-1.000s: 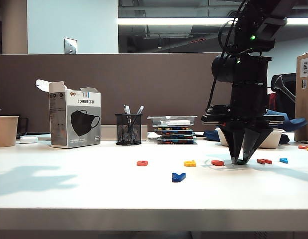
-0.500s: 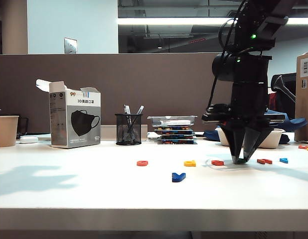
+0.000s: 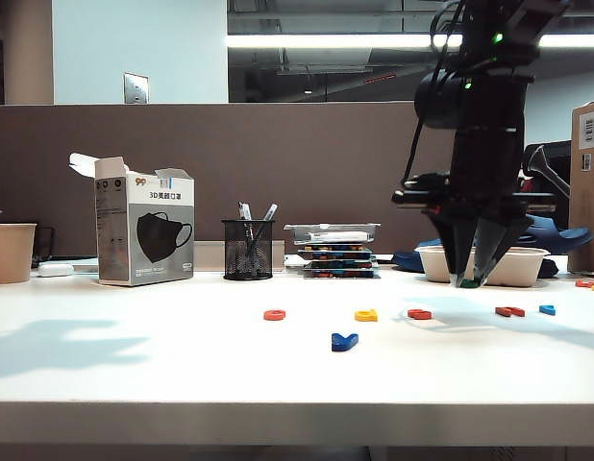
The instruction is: Select the appropriate letters from the row of letter magnets placed on the table to arrange into the word "yes".
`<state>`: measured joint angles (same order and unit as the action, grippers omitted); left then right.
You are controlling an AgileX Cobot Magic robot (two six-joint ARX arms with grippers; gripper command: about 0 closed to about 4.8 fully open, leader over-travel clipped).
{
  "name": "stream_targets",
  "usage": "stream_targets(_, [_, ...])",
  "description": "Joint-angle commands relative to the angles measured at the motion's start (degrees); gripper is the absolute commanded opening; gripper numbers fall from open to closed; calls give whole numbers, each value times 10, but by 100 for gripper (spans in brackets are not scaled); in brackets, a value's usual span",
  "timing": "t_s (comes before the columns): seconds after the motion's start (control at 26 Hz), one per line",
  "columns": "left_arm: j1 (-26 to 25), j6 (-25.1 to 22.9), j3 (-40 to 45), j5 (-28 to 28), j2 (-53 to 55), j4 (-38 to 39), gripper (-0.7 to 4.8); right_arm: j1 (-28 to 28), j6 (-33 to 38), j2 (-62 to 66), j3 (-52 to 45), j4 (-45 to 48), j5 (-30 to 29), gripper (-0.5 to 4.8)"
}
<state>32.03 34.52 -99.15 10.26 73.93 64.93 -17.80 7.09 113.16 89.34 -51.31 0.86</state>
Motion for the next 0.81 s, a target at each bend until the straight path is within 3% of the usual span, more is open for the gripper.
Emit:
stream_targets(0.04, [1,-2,-2,-1,-2,-8,-5,0,28,-16,2,-25,-27,89])
stream_targets(0.5, [1,-2,-2,-1,-2,-8,-5,0,99,-72,1,-70,-51,89])
stream_targets(0.81, [1,-2,-2,-1,-2,-8,-5,-43,129,-105,1,-94,-44,89])
